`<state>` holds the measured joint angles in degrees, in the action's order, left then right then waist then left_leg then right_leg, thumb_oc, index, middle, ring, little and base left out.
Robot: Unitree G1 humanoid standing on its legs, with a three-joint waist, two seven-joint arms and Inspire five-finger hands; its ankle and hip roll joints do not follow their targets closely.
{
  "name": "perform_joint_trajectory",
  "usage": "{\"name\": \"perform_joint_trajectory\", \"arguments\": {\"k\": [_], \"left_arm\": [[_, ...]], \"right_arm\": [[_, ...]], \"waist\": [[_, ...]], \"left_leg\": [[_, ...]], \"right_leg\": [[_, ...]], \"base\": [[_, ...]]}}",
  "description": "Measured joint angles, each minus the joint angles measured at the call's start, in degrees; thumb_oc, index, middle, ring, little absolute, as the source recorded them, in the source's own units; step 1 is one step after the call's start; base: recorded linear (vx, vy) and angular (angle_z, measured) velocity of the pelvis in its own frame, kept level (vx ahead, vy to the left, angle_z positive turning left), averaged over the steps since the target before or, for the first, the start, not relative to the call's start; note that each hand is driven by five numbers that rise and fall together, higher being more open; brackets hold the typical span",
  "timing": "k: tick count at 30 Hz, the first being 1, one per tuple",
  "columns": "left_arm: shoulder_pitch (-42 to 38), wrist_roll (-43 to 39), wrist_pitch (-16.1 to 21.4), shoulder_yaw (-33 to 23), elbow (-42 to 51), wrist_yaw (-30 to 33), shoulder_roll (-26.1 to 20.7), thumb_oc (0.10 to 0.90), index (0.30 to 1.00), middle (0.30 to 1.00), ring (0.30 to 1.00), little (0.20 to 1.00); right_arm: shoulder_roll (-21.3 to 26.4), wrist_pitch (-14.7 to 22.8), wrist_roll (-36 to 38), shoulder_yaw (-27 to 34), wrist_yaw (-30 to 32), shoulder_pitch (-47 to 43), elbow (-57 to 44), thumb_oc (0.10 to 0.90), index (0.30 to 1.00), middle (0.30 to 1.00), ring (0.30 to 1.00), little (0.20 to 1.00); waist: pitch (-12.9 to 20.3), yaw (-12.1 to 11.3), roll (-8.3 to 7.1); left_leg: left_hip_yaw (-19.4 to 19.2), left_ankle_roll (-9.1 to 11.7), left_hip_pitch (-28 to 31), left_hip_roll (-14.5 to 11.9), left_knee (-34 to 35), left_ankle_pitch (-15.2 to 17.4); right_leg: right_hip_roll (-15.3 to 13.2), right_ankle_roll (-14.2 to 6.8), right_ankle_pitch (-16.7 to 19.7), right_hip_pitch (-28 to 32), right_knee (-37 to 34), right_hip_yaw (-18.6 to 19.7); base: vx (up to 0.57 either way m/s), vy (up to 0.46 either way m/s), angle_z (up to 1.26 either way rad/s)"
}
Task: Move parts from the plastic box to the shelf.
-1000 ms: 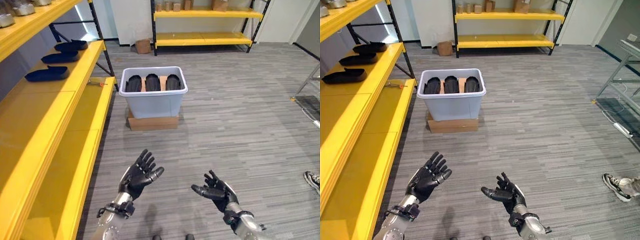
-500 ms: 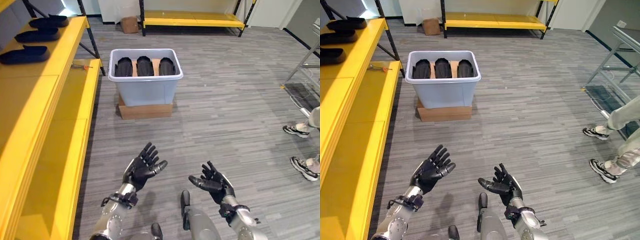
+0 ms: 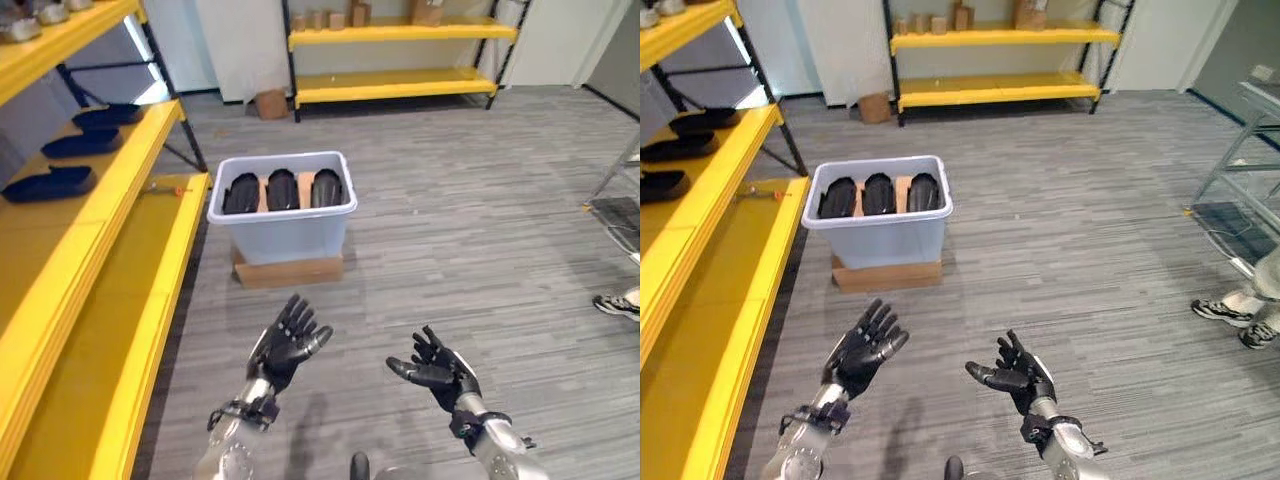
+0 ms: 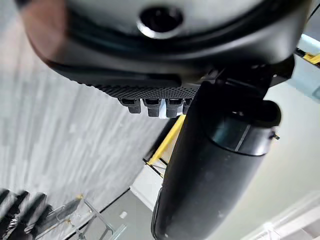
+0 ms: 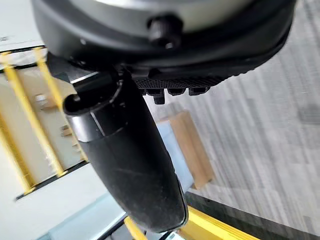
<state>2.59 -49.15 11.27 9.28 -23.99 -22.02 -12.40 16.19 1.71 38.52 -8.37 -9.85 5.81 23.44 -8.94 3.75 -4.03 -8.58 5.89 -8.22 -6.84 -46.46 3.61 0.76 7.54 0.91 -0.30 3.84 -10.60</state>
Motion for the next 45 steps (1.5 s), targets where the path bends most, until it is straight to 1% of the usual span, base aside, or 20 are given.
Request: {"name": "perform_joint_trajectory", "arguments": {"k": [2, 4, 8, 12, 13, 19, 21, 22, 23, 25, 28, 29, 32, 35, 38, 39, 42, 43, 44, 45], "left_arm": [[0.9, 0.0, 0.0, -0.1, -0.2, -0.4, -0.2, 0.9, 1.0, 1.0, 1.0, 1.0], [2.6, -0.1, 0.0, -0.1, -0.4, -0.8, -0.4, 0.9, 1.0, 1.0, 1.0, 1.0], [3.1, -0.3, 0.3, 0.0, -1.7, -1.2, -0.4, 0.9, 1.0, 1.0, 1.0, 1.0], [4.2, -2.3, 1.1, -0.1, -2.7, -1.7, -0.2, 0.9, 1.0, 1.0, 1.0, 1.0], [4.7, -2.4, 1.8, -0.8, -3.1, -2.2, -0.2, 0.9, 1.0, 1.0, 1.0, 1.0], [3.5, -2.2, 2.3, -1.6, -5.0, -4.2, -0.2, 0.9, 1.0, 1.0, 1.0, 1.0], [2.7, -2.2, 2.3, -0.9, -4.9, -4.6, -0.2, 0.9, 1.0, 1.0, 1.0, 1.0], [2.1, -2.2, 2.3, -0.9, -5.1, -4.7, -0.6, 0.9, 1.0, 1.0, 1.0, 1.0], [1.6, -2.2, 2.3, -1.0, -5.2, -4.5, -1.6, 0.9, 1.0, 1.0, 1.0, 1.0], [0.8, -1.9, 2.3, -1.2, -5.3, -4.5, -2.7, 0.9, 1.0, 1.0, 1.0, 1.0], [0.3, -1.5, 2.3, -1.7, -5.2, -4.5, -3.8, 0.9, 1.0, 1.0, 1.0, 1.0], [-0.1, -1.1, 2.3, -1.7, -5.2, -4.5, -4.5, 0.9, 1.0, 1.0, 1.0, 1.0], [0.3, 0.2, 2.1, -1.0, -5.2, -4.4, -4.7, 0.9, 1.0, 1.0, 1.0, 1.0], [1.0, 0.6, 1.3, -0.5, -5.1, -4.2, -4.9, 0.9, 1.0, 1.0, 1.0, 1.0], [1.1, 0.6, 0.9, 0.3, -4.9, -4.2, -5.3, 0.9, 1.0, 1.0, 1.0, 1.0], [0.8, 1.3, 0.4, 0.2, -4.9, -4.2, -5.4, 0.9, 1.0, 1.0, 1.0, 1.0], [0.0, 4.6, 0.3, 0.1, -5.0, -2.5, -5.0, 0.9, 1.0, 1.0, 1.0, 1.0], [-0.2, 5.3, 0.3, 0.1, -5.6, -2.2, -5.0, 0.9, 1.0, 1.0, 1.0, 1.0], [-1.1, 5.9, 0.3, 0.3, -5.6, -2.3, -5.4, 0.9, 1.0, 1.0, 1.0, 1.0], [-2.3, 7.1, 0.1, 1.2, -5.6, -2.3, -5.4, 0.9, 1.0, 1.0, 1.0, 1.0]], "right_arm": [[-0.1, -0.2, 0.0, 0.3, -1.1, 0.5, 0.0, 0.9, 1.0, 1.0, 1.0, 1.0], [-0.1, -0.9, -0.2, -0.4, -2.8, 0.9, -0.2, 0.9, 1.0, 1.0, 1.0, 1.0], [0.5, -1.3, -0.3, -1.4, -5.0, 0.9, -1.7, 0.9, 1.0, 1.0, 1.0, 1.0], [2.6, -2.2, -0.3, -3.8, -6.2, 0.8, -2.0, 0.9, 1.0, 1.0, 1.0, 1.0], [3.3, -2.2, -0.3, -4.5, -6.6, 0.8, -2.1, 0.9, 1.0, 1.0, 1.0, 1.0], [5.2, -3.5, 4.2, -3.6, -9.0, 2.1, -2.7, 0.9, 1.0, 1.0, 1.0, 1.0], [5.9, -3.4, 4.2, -3.8, -9.9, 3.9, -5.0, 0.9, 1.0, 1.0, 1.0, 1.0], [5.4, -3.4, 4.0, -3.8, -10.1, 4.4, -6.5, 0.9, 1.0, 1.0, 1.0, 1.0], [4.2, -3.3, 3.1, -3.7, -10.0, 4.9, -11.8, 0.9, 1.0, 1.0, 1.0, 1.0], [2.8, -3.5, 3.1, -3.8, -9.8, 4.0, -14.2, 0.9, 1.0, 1.0, 1.0, 1.0], [0.4, -3.5, 3.1, -3.9, -8.7, 1.8, -14.1, 0.9, 1.0, 1.0, 1.0, 1.0], [-0.7, -3.5, 3.1, -3.9, -7.4, 0.4, -14.0, 0.9, 1.0, 1.0, 1.0, 1.0], [-1.6, -3.4, 2.8, -3.7, -5.4, -0.3, -13.8, 0.9, 1.0, 1.0, 1.0, 1.0], [-1.8, -3.1, 1.9, -4.0, -4.3, 0.3, -13.5, 0.9, 1.0, 1.0, 1.0, 1.0], [-0.5, -2.3, 1.4, -4.0, -3.1, 0.6, -13.5, 0.9, 1.0, 1.0, 1.0, 1.0], [1.4, -0.9, 0.8, -3.6, -2.0, 0.4, -13.6, 0.9, 1.0, 1.0, 1.0, 1.0], [4.6, 0.9, 0.6, -2.5, -0.8, -0.2, -13.7, 0.9, 1.0, 1.0, 1.0, 1.0], [4.6, 1.2, 0.8, -2.1, -0.1, -0.2, -13.8, 0.9, 1.0, 1.0, 1.0, 1.0], [4.5, 1.3, 1.0, -1.3, 0.5, 0.4, -14.9, 0.9, 1.0, 1.0, 1.0, 1.0], [4.6, 1.8, 1.0, 0.1, 0.9, 1.2, -15.9, 0.9, 1.0, 1.0, 1.0, 1.0]], "waist": [[-0.2, 0.8, -0.19], [-0.3, 1.0, -0.33], [-0.7, 1.1, 0.89], [-2.8, -2.3, 3.23], [-3.5, -3.0, 3.57], [-4.6, -2.1, 4.17], [-4.6, -2.1, 4.42], [-4.5, -2.4, 3.15], [-4.5, -2.3, 2.0], [-4.4, -2.6, 1.88], [-4.3, -3.7, 1.83], [-3.8, -4.5, 0.97], [-3.8, -5.1, 1.06], [-3.7, -5.3, 1.44], [-3.9, -3.9, 1.74], [-4.0, -3.5, 1.55], [-4.2, -1.0, 1.28], [-4.3, -0.5, -0.54], [-5.0, 1.5, -1.89], [-5.8, 3.1, -1.96]], "left_leg": [[-2.0, -1.3, -3.8, -0.6, 0.9, 0.5], [-5.8, -2.8, -2.8, -1.1, 13.0, 1.3], [-6.6, -1.1, -1.7, -0.9, 35.5, -2.5], [2.7, 0.4, -1.9, -1.5, 49.9, -10.4], [4.6, 0.4, -2.3, -1.9, 50.8, -11.0], [-0.7, -1.3, 0.1, -1.4, 46.8, -10.5], [-1.9, -3.4, 3.0, -0.6, 48.6, -12.6], [-3.0, -5.3, 3.6, 1.4, 48.4, -14.1], [-3.8, -8.7, 5.2, 5.9, 48.2, -12.3], [-4.0, -10.5, 5.6, 8.1, 46.7, -10.5], [-4.0, -12.0, 7.4, 9.4, 46.0, -7.8], [-4.0, -13.3, 7.4, 11.2, 44.4, -5.7], [-4.0, -15.1, 7.5, 12.6, 41.6, -3.2], [-4.4, -15.8, 8.3, 12.3, 41.7, -2.1], [-4.5, -15.2, 9.6, 11.0, 42.6, -1.7], [-5.5, -14.1, 10.8, 10.6, 42.9, -1.4], [-5.4, -11.3, 11.6, 11.3, 43.8, 0.2], [-9.2, -8.3, 11.8, 11.3, 42.1, 3.1], [-11.7, -10.4, 10.5, 10.9, 37.5, 5.6], [-10.4, -14.7, 9.4, 11.4, 34.5, 6.3]], "right_leg": [[0.0, 0.0, -1.5, 1.4, -0.8, -0.1], [0.1, -0.3, -1.1, 3.7, -1.9, -0.5], [1.6, -2.1, -2.3, 5.7, -3.7, -0.6], [4.0, -2.3, -2.6, 8.4, -5.2, 2.4], [4.0, -2.3, -2.6, 9.4, -5.6, 3.2], [0.6, -5.6, -6.1, 13.8, -5.2, 6.3], [-0.3, -7.7, -8.4, 14.8, -3.8, 5.8], [-2.6, -9.2, -10.0, 15.3, -2.7, 5.3], [-7.3, -10.8, -11.4, 14.7, 1.9, 4.4], [-9.6, -11.7, -11.7, 13.2, 7.6, 3.2], [-12.2, -12.5, -11.5, 9.0, 19.9, 2.6], [-14.8, -13.6, -9.8, 5.0, 30.1, 2.6], [-18.5, -14.4, -4.3, -0.1, 41.0, 2.4], [-17.7, -14.8, -5.5, -6.9, 47.7, 3.2], [-13.3, -14.3, -10.0, -10.7, 42.5, 2.1], [-11.2, -14.3, -10.3, -12.5, 32.8, -0.3], [-8.8, -14.6, -4.7, -13.8, 10.8, -0.7], [-9.5, -14.9, -1.0, -13.9, 1.9, 0.5], [-11.3, -17.7, 0.7, -12.8, -4.9, 4.4], [-13.1, -19.0, 2.2, -11.9, -8.9, 6.3]], "base": [[0.19, 0.062, 0.08], [0.21, 0.172, 0.03], [0.21, 0.147, 0.05], [0.33, 0.199, -0.3], [0.39, 0.323, -0.72], [0.31, 0.262, -0.27], [0.34, 0.289, 0.15], [0.42, 0.428, 0.27], [0.35, 0.38, 0.26], [0.23, 0.273, 0.21], [0.19, 0.251, 0.13], [0.19, 0.264, 0.12], [0.09, 0.127, 0.08], [0.13, 0.009, -0.13], [0.15, -0.115, -0.18], [0.22, -0.18, -0.28], [0.28, -0.207, -0.08], [0.29, -0.177, 0.33], [0.24, -0.131, 0.84], [0.25, -0.134, 0.97]]}}
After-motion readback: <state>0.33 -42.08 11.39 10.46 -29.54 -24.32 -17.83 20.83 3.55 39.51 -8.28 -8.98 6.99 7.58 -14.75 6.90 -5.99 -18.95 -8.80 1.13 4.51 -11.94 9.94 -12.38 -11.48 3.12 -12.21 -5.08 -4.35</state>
